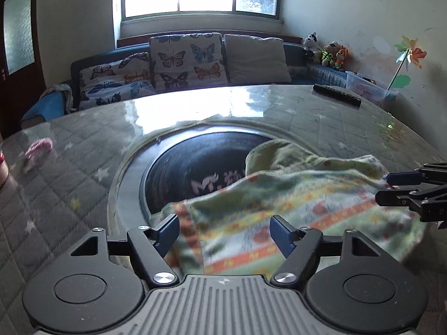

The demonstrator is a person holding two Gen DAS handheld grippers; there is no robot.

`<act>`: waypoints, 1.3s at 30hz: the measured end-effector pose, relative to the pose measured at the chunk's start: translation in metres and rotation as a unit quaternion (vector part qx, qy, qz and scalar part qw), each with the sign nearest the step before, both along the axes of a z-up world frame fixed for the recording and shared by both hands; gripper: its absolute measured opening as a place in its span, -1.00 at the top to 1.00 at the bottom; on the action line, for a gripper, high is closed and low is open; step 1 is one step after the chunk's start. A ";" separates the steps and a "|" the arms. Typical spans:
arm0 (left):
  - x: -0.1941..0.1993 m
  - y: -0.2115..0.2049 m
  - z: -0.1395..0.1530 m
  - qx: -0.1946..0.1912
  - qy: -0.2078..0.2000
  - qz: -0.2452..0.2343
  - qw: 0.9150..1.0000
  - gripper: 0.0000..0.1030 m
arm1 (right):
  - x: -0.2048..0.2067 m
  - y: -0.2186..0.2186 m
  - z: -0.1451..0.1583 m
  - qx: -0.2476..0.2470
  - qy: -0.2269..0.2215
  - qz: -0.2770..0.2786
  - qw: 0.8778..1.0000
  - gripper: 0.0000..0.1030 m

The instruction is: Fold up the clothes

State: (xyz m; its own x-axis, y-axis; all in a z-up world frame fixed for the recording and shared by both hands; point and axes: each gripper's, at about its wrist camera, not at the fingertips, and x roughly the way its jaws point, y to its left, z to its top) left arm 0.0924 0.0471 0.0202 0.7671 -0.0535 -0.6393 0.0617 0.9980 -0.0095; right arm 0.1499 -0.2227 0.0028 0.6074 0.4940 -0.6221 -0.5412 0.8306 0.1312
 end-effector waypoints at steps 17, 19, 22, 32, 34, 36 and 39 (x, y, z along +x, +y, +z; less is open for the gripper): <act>0.051 0.002 -0.015 0.021 0.018 0.010 1.000 -0.09 | 0.040 0.013 -0.007 0.005 0.020 0.006 1.000 -0.16; 0.050 0.003 -0.015 0.024 0.017 0.014 0.999 -0.10 | 0.041 0.012 -0.008 0.006 0.024 0.004 1.000 -0.16; 0.047 0.004 -0.015 0.027 0.017 0.019 0.999 -0.13 | 0.040 0.012 -0.009 0.006 0.023 0.002 1.000 -0.16; 0.038 0.008 -0.015 0.040 0.015 0.037 0.998 -0.14 | 0.024 0.021 0.002 0.008 0.003 0.009 1.000 -0.17; 0.034 0.009 -0.014 0.042 0.014 0.041 0.998 -0.27 | 0.016 0.030 0.004 0.000 -0.008 0.022 1.000 -0.17; 0.026 0.012 -0.011 0.041 0.010 0.047 0.998 -0.35 | 0.005 0.040 0.006 -0.011 -0.020 0.042 0.999 -0.17; 0.015 0.016 -0.008 0.037 0.006 0.055 0.998 -0.43 | -0.012 0.058 0.009 -0.025 -0.038 0.074 0.996 -0.18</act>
